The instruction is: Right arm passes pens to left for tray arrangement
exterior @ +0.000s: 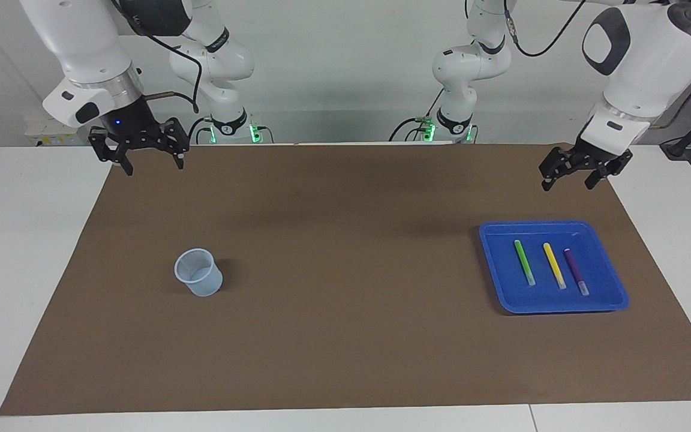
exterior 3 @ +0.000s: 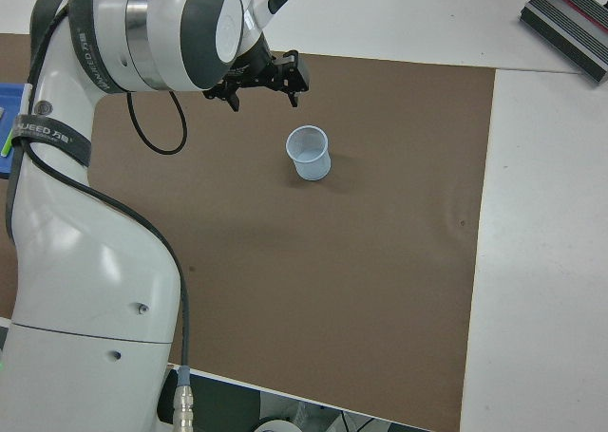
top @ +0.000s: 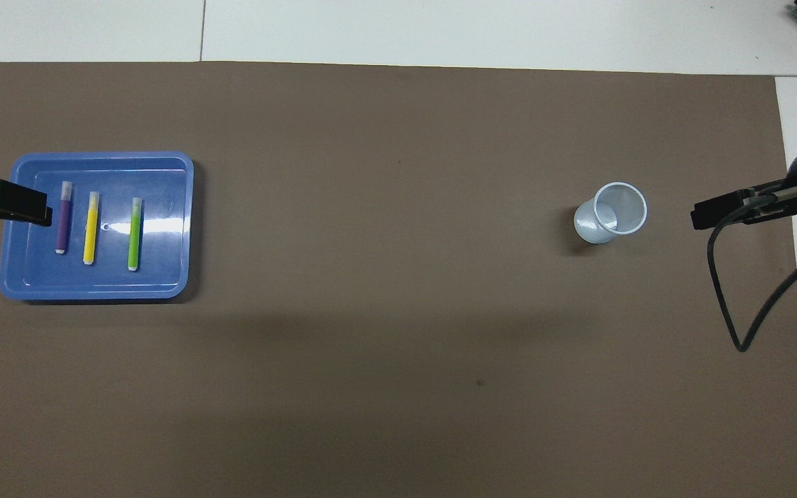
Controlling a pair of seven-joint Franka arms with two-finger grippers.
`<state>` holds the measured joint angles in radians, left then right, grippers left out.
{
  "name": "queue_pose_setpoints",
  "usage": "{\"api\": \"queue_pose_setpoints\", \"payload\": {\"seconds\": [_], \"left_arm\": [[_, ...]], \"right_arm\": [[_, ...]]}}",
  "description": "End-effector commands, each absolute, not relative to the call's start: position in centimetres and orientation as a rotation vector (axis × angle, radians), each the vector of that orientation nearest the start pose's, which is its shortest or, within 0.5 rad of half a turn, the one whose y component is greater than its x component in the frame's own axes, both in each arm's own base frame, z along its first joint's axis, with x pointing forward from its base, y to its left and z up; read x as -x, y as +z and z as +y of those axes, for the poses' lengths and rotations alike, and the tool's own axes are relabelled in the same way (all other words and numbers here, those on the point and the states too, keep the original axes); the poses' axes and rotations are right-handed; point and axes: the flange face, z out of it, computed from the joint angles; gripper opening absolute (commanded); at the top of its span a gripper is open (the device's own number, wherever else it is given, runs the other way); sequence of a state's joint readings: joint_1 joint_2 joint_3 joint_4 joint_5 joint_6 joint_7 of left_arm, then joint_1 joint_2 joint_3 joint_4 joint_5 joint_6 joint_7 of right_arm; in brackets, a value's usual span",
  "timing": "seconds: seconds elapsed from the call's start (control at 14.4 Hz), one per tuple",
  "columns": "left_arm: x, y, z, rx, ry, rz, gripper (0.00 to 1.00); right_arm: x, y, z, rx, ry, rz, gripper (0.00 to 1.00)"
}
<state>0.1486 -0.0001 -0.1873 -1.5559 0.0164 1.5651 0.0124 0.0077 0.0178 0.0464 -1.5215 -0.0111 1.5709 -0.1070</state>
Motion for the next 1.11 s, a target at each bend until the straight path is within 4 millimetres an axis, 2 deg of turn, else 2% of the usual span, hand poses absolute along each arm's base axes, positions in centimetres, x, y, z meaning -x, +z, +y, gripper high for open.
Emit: {"api": "queue_pose_setpoints", "payload": {"seconds": [0.0, 0.14, 0.21, 0.28, 0.55, 1.04], "left_arm": [[-54.1, 63.7, -2.9, 3.113, 0.015, 0.116, 1.00], [-53.3, 63.5, -3.4, 3.105, 0.100, 0.140, 1.00], [-52.8, 63.2, -4.8, 3.084, 0.173, 0.190, 1.00], [-52.6, 63.6, -5.2, 3.080, 0.195, 0.205, 1.00], [-53.2, 64.0, -3.9, 3.096, 0.106, 0.246, 1.00], [-53.4, 63.2, -3.7, 3.096, 0.049, 0.226, 1.00]], "right_arm": [[-55.2, 63.8, 2.6, 3.140, -0.045, -0.277, 1.00], [-55.2, 63.8, 2.5, 3.140, -0.045, -0.277, 1.00], [-55.2, 63.8, 2.5, 3.140, -0.048, -0.278, 1.00], [-55.2, 63.8, 2.5, 3.140, -0.048, -0.275, 1.00], [-55.2, 63.8, 2.5, 3.140, -0.053, -0.275, 1.00], [-55.2, 63.8, 2.6, 3.139, -0.053, -0.275, 1.00]]}}
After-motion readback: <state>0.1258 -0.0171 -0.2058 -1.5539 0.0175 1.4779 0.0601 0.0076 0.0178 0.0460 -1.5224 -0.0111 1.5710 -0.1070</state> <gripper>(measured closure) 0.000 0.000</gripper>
